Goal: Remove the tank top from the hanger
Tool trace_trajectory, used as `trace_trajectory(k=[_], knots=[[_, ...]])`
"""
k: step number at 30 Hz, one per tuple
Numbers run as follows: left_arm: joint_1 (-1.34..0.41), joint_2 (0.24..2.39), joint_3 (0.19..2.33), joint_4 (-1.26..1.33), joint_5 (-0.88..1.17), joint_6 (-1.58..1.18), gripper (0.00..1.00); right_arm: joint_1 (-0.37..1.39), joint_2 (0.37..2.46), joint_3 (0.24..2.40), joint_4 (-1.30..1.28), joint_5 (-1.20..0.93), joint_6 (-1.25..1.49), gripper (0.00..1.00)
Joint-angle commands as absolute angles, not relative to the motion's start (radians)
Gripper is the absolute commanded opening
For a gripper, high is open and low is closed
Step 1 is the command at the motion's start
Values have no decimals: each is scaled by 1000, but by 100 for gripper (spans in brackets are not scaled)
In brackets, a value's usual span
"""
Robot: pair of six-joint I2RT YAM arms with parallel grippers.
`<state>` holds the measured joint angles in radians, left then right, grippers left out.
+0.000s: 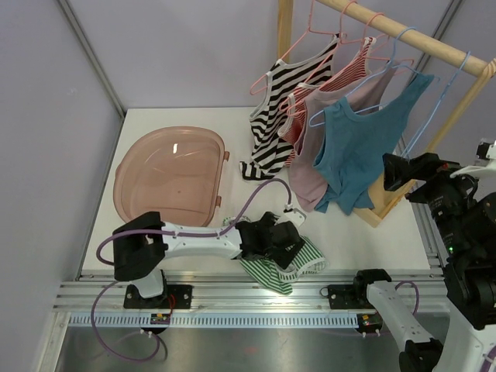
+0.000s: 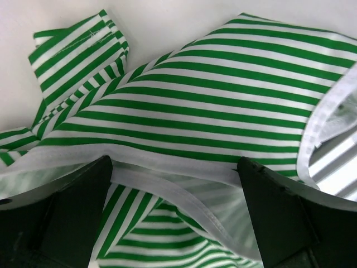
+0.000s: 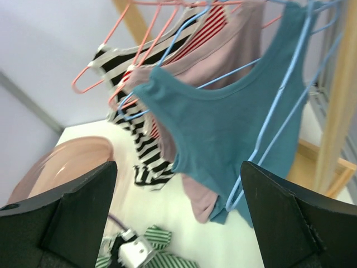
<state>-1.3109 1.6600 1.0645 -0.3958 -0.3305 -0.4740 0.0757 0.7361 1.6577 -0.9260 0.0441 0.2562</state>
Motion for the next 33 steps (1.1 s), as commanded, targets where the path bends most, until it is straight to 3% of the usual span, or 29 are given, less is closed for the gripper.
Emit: trace_trajectory(k=[1, 4, 8, 9, 12, 14, 15, 21, 33], knots=[[-1316, 1736, 1036, -289, -367, -511, 99, 71, 715, 1612, -905, -152, 250, 99], [-1316, 1788, 1020, -238, -316, -532, 98, 72, 686, 1612, -902, -221, 262, 100], [-1316, 1838, 985, -186, -273, -564, 80, 71, 670, 1624, -905, -264, 262, 99], [-1316, 1838, 980, -177, -270, -572, 61, 71, 667, 1624, -908, -267, 261, 99], [-1316, 1819, 969, -181, -278, -577, 33, 72, 658, 1626, -914, -264, 255, 99], [-1316, 1806, 977, -205, -298, -572, 6, 72, 650, 1628, -919, -261, 252, 99], [-1316, 1783, 989, -234, -305, -568, 0, 72, 649, 1629, -925, -256, 250, 99], [-1318, 1599, 1037, -324, -370, -545, 0, 72, 629, 1625, -934, -244, 236, 99], [-1263, 1307, 1287, -650, -692, -474, 0, 72, 618, 1620, -942, -236, 225, 99]])
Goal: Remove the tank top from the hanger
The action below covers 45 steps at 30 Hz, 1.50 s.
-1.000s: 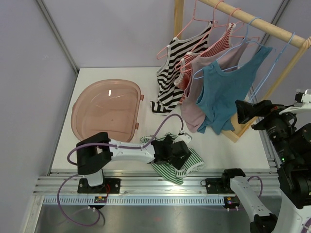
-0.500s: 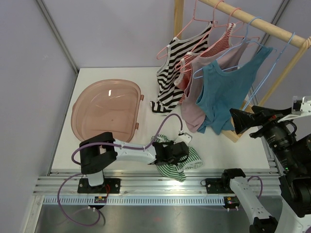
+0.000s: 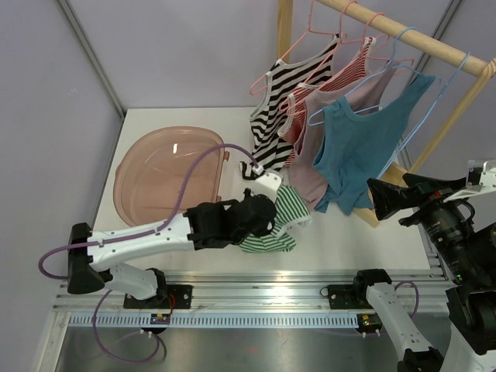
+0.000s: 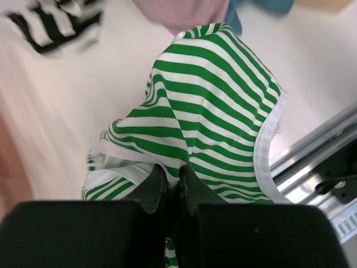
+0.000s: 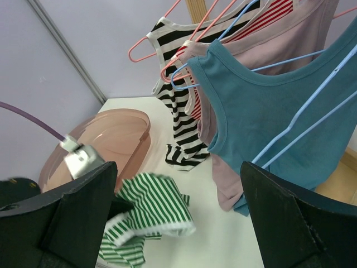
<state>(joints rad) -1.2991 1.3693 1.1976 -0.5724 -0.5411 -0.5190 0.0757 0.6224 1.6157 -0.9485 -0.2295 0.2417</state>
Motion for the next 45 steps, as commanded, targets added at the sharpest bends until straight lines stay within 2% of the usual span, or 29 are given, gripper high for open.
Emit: trace_trajectory(k=[1, 7, 15, 16, 20, 24, 25, 27, 28, 30, 35, 41, 45], knots=[[-1244, 1295, 1307, -666, -696, -466, 0, 72, 621, 1621, -942, -239, 229, 99], [-1037, 1226, 1454, -767, -678, -434, 0, 72, 621, 1612, -936, -256, 242, 100], [-634, 1181, 1528, -811, -568, -385, 0, 72, 612, 1569, -922, -262, 253, 100], [-552, 1187, 1534, -819, -554, -382, 0, 72, 612, 1563, -920, -265, 256, 99], [-399, 1245, 1546, -842, -491, -388, 0, 72, 612, 1531, -901, -273, 273, 100], [-334, 1319, 1514, -834, -410, -402, 1, 72, 617, 1513, -893, -250, 285, 100], [-327, 1348, 1508, -830, -393, -402, 6, 72, 621, 1511, -893, -236, 288, 99], [-324, 1377, 1506, -833, -364, -405, 39, 72, 630, 1514, -903, -218, 298, 99], [-321, 1388, 1508, -841, -364, -410, 56, 72, 637, 1519, -910, -207, 301, 99], [-319, 1420, 1516, -870, -385, -416, 99, 72, 646, 1522, -933, -176, 302, 100], [-321, 1376, 1523, -893, -321, -411, 99, 72, 629, 1516, -898, -129, 333, 100], [-353, 1135, 1428, -861, -192, -365, 99, 72, 620, 1485, -790, -205, 412, 99], [-429, 964, 1352, -839, -216, -360, 99, 72, 705, 1537, -807, -187, 457, 100]])
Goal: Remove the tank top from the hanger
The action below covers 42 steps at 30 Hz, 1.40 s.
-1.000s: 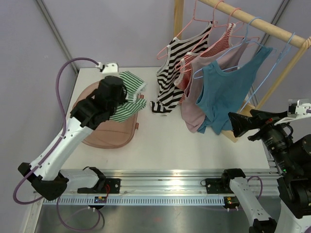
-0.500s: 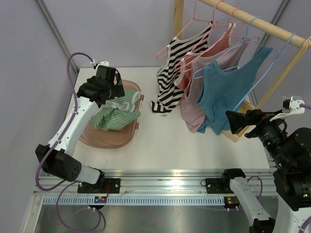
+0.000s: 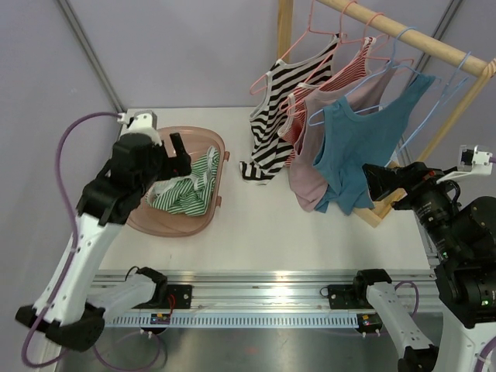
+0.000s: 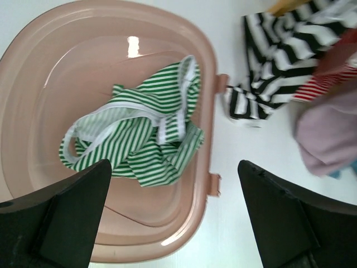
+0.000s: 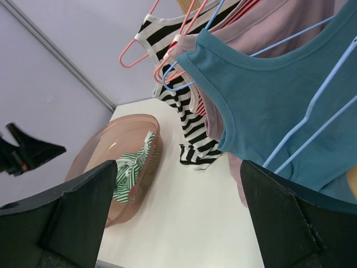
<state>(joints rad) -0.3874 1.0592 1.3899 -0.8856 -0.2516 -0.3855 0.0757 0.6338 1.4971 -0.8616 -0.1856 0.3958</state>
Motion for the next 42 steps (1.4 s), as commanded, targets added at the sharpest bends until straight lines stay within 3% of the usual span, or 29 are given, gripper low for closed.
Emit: trace_trajectory(k=[1, 4, 14, 26, 32, 36, 40, 42], knots=[[-461, 900, 1318, -839, -236, -370, 99, 72, 728, 1577, -839, -164, 457, 100], [-508, 772, 1260, -839, -293, -390, 99, 72, 822, 1667, -890, -147, 446, 97], [-520, 450, 944, -668, -212, -376, 99, 72, 1093, 1920, -931, -87, 396, 81], [-506, 397, 868, -624, -169, -336, 99, 86, 1394, 2029, -782, 23, 486, 73], [-472, 422, 870, -632, -141, -327, 99, 218, 1580, 2207, -894, 360, 402, 69], [-471, 420, 865, -630, -132, -328, 99, 268, 1582, 2200, -895, 550, 385, 58], [-469, 428, 865, -630, -115, -330, 99, 276, 1534, 2134, -867, 609, 376, 38], [-469, 428, 864, -630, -112, -328, 99, 278, 1525, 2108, -861, 614, 377, 36]])
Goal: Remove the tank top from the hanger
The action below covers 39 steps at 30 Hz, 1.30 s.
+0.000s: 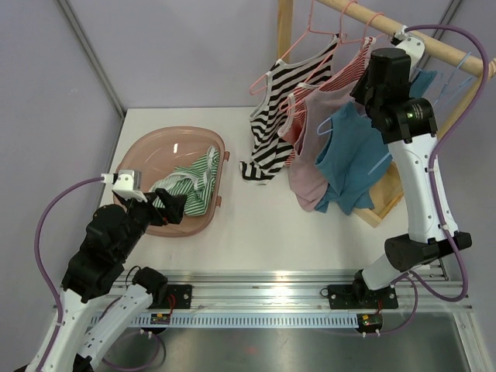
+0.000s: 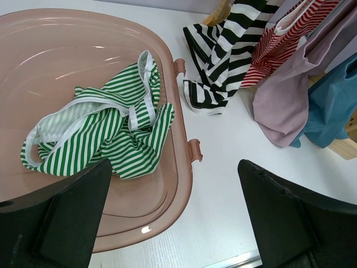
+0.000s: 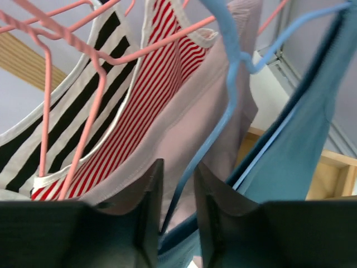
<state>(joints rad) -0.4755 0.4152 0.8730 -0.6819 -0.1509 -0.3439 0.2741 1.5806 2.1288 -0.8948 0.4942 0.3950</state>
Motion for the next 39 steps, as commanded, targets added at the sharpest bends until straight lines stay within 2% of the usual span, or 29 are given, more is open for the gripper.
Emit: trace_trajectory(k=[1, 3, 6, 8, 19, 26, 33, 39], knots=[[-469, 426, 864, -630, -107, -330, 99, 278, 1520, 2100, -862, 617, 376, 32], [-469, 426, 862, -630, -101, -331, 99, 278, 1513, 2082, -858, 618, 377, 27], [-469, 425, 861, -632, -100, -333, 99, 278, 1496, 2065, -851, 618, 387, 6], [-469, 425, 861, -632, -97, -331, 99, 279, 1486, 2062, -844, 617, 391, 0], [-469, 430, 858, -634, -81, -333, 99, 278, 1467, 2168, -851, 600, 425, 0], [-469, 433, 856, -634, -72, -331, 99, 279, 1450, 2224, -860, 505, 436, 0], [-469, 437, 854, -632, -55, -331, 99, 278, 1333, 2079, -787, 399, 426, 0], [-469, 442, 857, -615, -32, -331, 99, 278, 1247, 2030, -857, 240, 403, 0]])
